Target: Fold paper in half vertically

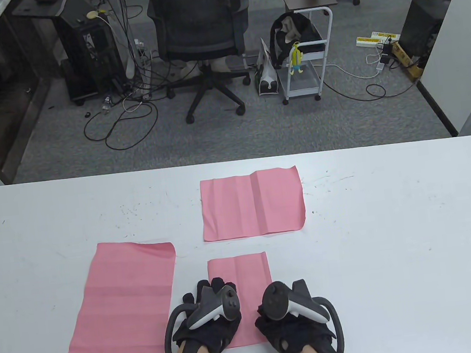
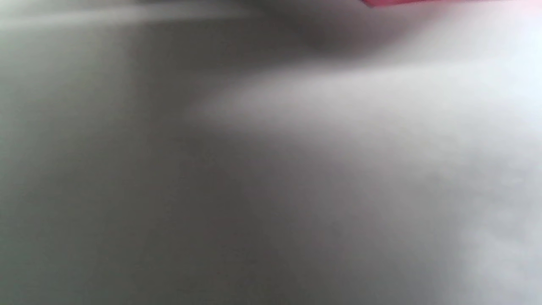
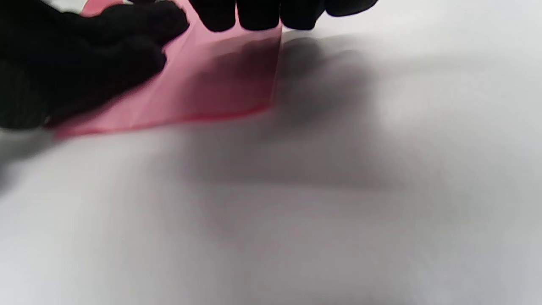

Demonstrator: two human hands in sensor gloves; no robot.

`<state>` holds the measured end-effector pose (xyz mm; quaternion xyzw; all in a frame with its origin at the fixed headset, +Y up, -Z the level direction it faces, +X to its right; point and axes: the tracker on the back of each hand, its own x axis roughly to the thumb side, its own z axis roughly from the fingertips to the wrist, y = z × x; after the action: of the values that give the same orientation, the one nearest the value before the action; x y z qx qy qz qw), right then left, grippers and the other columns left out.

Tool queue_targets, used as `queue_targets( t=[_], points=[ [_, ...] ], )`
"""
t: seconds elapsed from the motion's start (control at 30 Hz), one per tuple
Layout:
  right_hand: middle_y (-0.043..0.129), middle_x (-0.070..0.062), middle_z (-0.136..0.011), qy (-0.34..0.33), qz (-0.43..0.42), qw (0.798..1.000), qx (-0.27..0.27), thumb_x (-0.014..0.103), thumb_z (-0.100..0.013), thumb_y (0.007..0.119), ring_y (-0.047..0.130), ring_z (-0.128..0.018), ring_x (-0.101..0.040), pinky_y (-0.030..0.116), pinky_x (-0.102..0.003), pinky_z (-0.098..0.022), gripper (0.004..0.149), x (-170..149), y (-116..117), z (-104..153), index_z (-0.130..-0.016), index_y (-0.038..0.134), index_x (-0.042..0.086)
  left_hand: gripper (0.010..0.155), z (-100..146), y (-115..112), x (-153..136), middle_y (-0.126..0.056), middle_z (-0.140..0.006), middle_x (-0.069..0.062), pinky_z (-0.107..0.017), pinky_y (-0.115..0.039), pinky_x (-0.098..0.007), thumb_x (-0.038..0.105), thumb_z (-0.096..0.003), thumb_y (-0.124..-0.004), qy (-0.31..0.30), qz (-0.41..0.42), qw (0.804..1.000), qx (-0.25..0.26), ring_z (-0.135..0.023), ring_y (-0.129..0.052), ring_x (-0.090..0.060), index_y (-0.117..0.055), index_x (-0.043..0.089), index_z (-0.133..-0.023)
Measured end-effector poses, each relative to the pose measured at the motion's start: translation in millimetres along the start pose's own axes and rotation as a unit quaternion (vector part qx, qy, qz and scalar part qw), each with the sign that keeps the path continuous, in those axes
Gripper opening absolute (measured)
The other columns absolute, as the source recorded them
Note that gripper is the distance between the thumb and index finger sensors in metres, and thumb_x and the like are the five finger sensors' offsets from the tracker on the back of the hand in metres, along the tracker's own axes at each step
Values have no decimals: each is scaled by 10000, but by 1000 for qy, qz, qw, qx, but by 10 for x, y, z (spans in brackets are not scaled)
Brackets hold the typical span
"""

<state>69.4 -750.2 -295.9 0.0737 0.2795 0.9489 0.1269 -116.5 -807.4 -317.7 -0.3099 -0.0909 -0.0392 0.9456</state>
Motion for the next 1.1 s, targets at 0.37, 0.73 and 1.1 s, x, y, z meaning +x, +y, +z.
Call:
queue_targets(
  t=[0.37,0.73,1.1],
  points=[
    [206,-85,-1162,102,-68,992,-5,549,-513,594,224,-1050,-435,315,-611,-763,728,-260,-80,-544,-1091,295,221,751,-3,-3,-4,109,-1207,11,-820,-136,-660,627,-528,-327,-1,2,1000,-2,-1128,49,-352,53,356,-1116],
    [142,-83,-1154,79,-38,996,25,557,-510,583,123,-1035,-432,212,-640,-738,724,-233,82,-603,-1086,266,255,751,-3,-5,-6,113,-1204,15,-817,-132,-661,627,-527,-325,-2,3,1000,-2,-1126,53,-352,55,355,-1115],
    [431,-56,-1151,-14,-100,995,15,516,-520,607,494,-1045,-361,477,-544,-764,723,7,-14,-415,-1067,176,323,751,-3,-5,-8,115,-1204,13,-816,-130,-662,627,-527,-325,-2,3,1000,-3,-1125,54,-352,57,357,-1114]
  ],
)
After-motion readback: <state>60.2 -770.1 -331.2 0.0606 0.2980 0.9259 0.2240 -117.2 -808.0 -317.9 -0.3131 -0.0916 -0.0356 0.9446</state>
